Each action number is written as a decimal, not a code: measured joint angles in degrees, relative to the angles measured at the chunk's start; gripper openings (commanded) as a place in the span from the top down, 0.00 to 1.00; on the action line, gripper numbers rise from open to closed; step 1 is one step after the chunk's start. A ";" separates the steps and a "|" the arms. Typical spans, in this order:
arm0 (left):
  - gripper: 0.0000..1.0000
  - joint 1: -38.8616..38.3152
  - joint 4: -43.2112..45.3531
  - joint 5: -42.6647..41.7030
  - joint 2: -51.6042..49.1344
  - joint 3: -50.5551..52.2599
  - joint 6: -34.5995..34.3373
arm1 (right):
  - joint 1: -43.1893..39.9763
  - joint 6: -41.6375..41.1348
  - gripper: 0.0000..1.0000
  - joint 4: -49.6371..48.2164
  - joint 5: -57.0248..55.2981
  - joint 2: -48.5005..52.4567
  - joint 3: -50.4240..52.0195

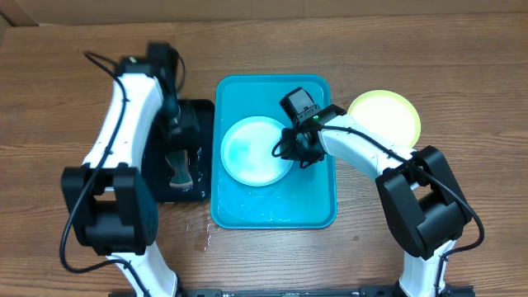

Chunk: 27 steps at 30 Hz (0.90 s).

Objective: Clean dirty plates on tray and stack at the side
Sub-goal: 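Return the sponge to the black tray with the left gripper, then lift the light blue plate off the teal tray with the right gripper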

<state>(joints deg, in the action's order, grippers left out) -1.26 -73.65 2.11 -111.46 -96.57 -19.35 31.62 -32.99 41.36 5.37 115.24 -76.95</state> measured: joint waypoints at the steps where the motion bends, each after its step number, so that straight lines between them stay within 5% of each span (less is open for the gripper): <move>1: 0.33 0.42 -0.83 -1.46 0.39 -2.73 0.07 | 0.00 0.02 0.65 0.02 -0.02 0.00 0.00; 7: 0.32 2.08 -2.36 -6.86 8.13 -8.63 0.22 | -0.02 0.04 0.88 0.17 -0.24 0.00 0.13; 8: 0.18 2.16 -2.64 -7.15 10.51 -8.72 0.22 | 0.00 0.13 0.95 0.20 -0.28 0.00 0.15; 9: 0.02 2.23 -2.86 -7.34 12.57 -8.76 0.52 | -0.02 0.42 0.96 0.15 -0.17 0.00 0.20; 10: 0.00 2.23 -3.21 -7.54 14.80 -8.83 0.55 | -0.02 0.02 0.96 -0.09 0.02 0.00 0.24; 18: 0.00 2.23 -8.11 -5.75 26.32 -9.81 0.42 | -0.74 0.74 0.96 3.98 -0.04 0.00 -2.58; 27: 0.00 2.27 -8.92 -3.54 26.25 -9.88 0.39 | -4.13 1.53 0.96 13.75 -2.16 -2.29 -23.32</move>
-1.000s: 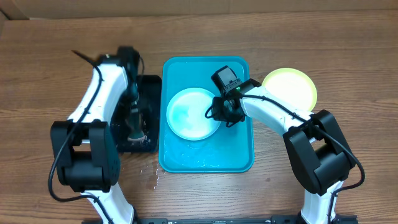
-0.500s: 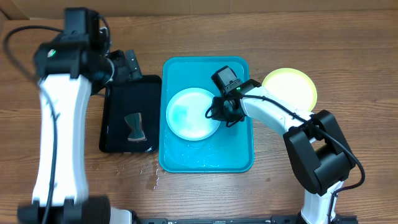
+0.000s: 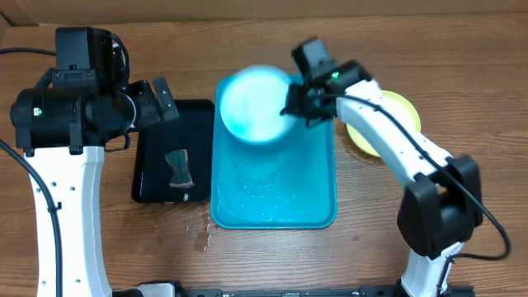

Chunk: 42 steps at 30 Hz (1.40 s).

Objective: Clean dirty plates on tray and stack at the side
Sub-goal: 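Lift the light blue plate off the teal tray with the right gripper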

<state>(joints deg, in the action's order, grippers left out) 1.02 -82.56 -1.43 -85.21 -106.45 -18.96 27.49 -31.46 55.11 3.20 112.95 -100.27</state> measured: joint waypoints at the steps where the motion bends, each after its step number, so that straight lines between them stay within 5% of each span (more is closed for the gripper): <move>1: 0.00 0.00 0.02 0.04 -0.09 0.00 0.02 | 0.42 -0.07 0.96 -0.74 -0.09 -0.59 -1.29; 15: 0.00 0.00 0.00 0.22 -0.37 0.00 0.02 | 16.61 1.31 0.96 -10.99 -10.36 3.41 -2.78; 29: 0.00 0.00 -0.07 0.61 -0.37 0.00 0.02 | 25.51 30.49 0.96 -27.02 -40.57 4.70 -3.15; 42: 0.00 0.11 -0.11 0.61 -0.42 0.00 0.02 | 26.18 38.93 0.96 -33.35 -49.72 -0.07 -4.11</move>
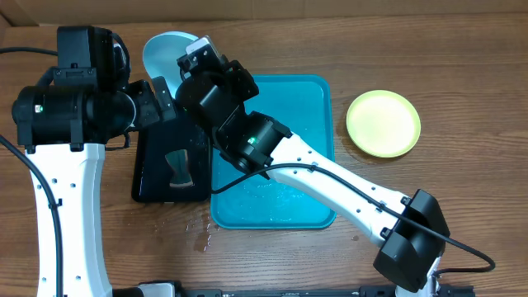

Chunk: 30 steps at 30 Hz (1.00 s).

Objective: Clean dirty plates on tray and stack at the side
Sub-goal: 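Lift the light blue plate off the teal tray with the right gripper, then lower the light blue plate onto the yellow plate stack, release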

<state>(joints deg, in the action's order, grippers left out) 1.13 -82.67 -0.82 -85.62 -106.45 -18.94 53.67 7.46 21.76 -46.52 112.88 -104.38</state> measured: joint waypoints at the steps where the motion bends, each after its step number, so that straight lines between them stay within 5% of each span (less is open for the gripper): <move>1: 0.00 0.00 0.00 0.00 0.00 0.00 0.00 | 0.02 0.15 0.96 -0.48 -0.22 0.00 0.00; 11: 0.00 0.00 -0.02 0.00 0.00 0.00 0.00 | -0.09 -1.53 0.96 -0.26 0.46 -0.02 -0.04; 17: 0.00 0.00 -0.02 0.00 0.00 0.00 0.00 | -3.04 -16.65 0.96 14.05 13.51 0.00 -0.42; 24: 0.00 0.00 -0.02 0.00 0.00 0.00 0.00 | -15.89 -33.53 0.96 25.05 29.16 0.00 -0.42; 30: 0.00 0.00 -0.04 0.00 0.00 0.00 0.00 | -33.70 -38.60 0.96 36.09 40.98 0.00 -0.42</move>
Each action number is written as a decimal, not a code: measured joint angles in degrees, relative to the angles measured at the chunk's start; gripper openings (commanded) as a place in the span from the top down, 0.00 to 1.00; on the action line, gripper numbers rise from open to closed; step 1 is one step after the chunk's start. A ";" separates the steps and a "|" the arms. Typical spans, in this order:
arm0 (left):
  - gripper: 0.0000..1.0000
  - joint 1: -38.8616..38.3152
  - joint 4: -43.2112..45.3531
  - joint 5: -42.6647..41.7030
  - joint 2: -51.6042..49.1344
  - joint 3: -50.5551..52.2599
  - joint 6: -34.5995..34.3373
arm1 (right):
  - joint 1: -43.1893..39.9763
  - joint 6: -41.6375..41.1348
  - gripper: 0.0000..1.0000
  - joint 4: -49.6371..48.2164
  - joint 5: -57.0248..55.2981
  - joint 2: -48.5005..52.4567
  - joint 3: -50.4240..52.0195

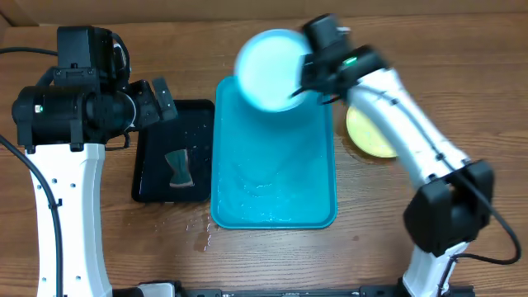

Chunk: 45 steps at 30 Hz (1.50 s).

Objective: Clean dirty plates on tray and stack at the side
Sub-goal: 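Lower the light blue plate onto the yellow plate stack, release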

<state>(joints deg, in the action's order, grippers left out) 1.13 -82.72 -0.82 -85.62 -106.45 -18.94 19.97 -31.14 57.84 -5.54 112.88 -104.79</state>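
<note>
My right gripper (307, 78) is shut on the rim of a pale blue plate (268, 70), held high over the far end of the teal tray (275, 198). A yellow-green plate (371, 139) lies on the table right of the tray, partly hidden by my right arm. My left gripper (158, 99) hangs raised above the far edge of the black tray (153, 186) with its fingers spread and nothing in them. A grey-green sponge (177, 167) lies in that black tray.
Water drops lie on the wood near the teal tray's front left corner (203, 235). The teal tray's floor is wet and bare. A cardboard wall runs along the table's far edge.
My right arm was stretched far to the left, with the blue plate beyond the black tray's far side. Now it holds the plate over the teal tray's far end. The left arm is unchanged.
The blue plate first lay in the teal tray with my right gripper at its right edge and my left gripper low in the black tray. Then the plate was held up over the tray and the left arm was raised. The plate went far left, then back over the tray.
</note>
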 measured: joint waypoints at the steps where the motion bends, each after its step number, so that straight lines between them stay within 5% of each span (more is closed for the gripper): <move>1: 0.00 0.00 0.00 -0.02 0.00 0.00 0.00 | -2.64 -0.31 0.96 1.99 1.53 0.00 -0.02; 9: 0.00 0.00 0.00 0.00 0.00 0.00 0.00 | -24.44 1.31 0.96 16.50 7.08 -0.02 0.83; 20: 0.00 0.00 0.00 0.00 -0.02 0.00 0.00 | -27.32 4.04 0.94 12.15 6.75 -0.02 11.67; 27: 0.00 0.00 0.00 0.00 0.00 0.00 0.00 | -27.32 5.33 0.62 10.14 6.67 -0.02 13.29; 35: 0.00 0.00 0.02 0.00 -0.02 0.00 0.00 | -27.21 16.02 0.52 21.97 13.57 -0.02 7.52; 36: 0.00 0.00 0.00 0.00 -0.02 0.00 0.00 | -26.95 18.32 0.39 23.98 15.74 -0.09 5.25; 37: 0.00 0.00 -0.02 -0.02 -0.02 0.00 0.00 | -26.62 19.76 0.00 25.29 17.51 -0.28 3.37; 45: 0.00 0.00 0.00 0.00 -0.02 0.00 0.00 | -23.08 26.88 0.01 27.26 24.61 -3.32 -1.42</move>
<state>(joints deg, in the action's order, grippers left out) 1.13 -82.72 -0.82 -85.65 -106.45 -18.94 -3.11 -4.25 85.10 19.07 109.56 -106.21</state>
